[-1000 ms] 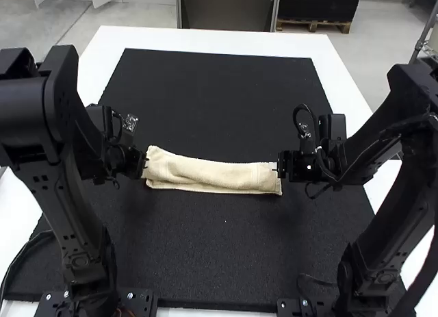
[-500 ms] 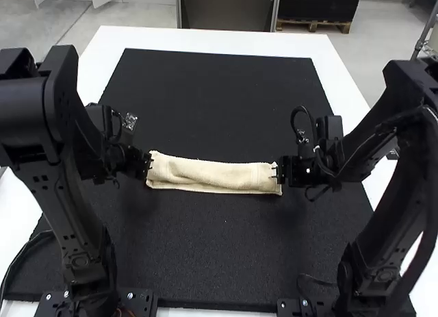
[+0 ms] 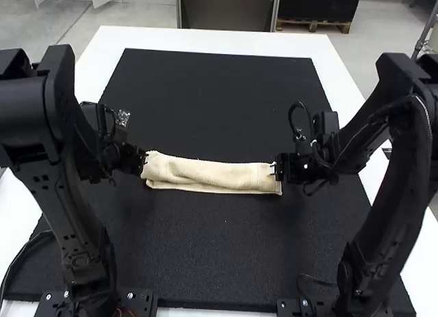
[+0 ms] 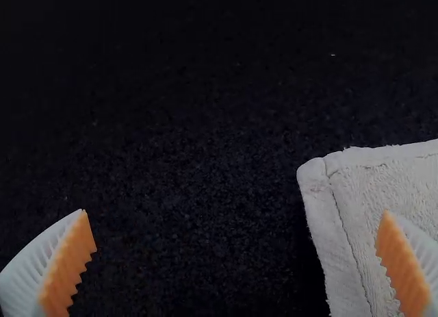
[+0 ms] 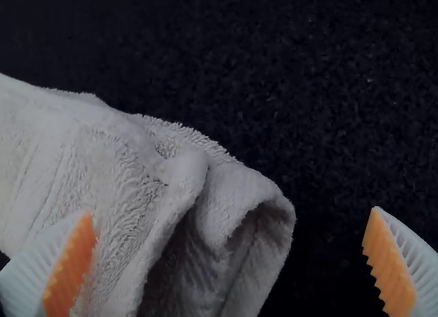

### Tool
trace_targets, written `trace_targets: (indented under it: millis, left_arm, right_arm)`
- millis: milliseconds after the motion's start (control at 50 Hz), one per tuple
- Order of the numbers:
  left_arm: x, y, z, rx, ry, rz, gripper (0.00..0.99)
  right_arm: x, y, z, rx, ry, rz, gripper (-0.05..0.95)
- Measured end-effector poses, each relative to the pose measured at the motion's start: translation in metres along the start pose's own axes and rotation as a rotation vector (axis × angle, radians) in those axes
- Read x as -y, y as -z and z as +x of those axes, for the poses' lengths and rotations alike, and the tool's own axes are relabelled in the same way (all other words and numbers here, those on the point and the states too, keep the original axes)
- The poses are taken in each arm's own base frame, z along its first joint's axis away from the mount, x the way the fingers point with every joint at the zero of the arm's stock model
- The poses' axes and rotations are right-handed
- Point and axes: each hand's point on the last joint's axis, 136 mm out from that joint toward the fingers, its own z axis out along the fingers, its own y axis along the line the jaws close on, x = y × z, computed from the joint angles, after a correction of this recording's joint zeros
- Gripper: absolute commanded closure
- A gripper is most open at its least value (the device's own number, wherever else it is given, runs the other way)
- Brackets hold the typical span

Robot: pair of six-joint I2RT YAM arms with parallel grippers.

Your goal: Fold the towel.

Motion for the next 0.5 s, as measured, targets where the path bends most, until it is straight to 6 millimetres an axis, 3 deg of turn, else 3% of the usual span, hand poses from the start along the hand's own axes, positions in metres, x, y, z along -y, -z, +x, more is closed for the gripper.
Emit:
trace_targets:
  millis: [240,500]
  left_arm:
    - [0.0017,0.0001,-0.0007,0.004,0.0,0.01,0.036]
    - [0.0018,0.0,-0.0006,0.004,0.0,0.01,0.036]
  right_arm:
    - [-0.0015,-0.0042,-0.0021,-0.008,-0.006,-0.023,0.01]
    - [-0.0049,-0.0086,-0.0013,-0.021,-0.007,-0.045,0.3]
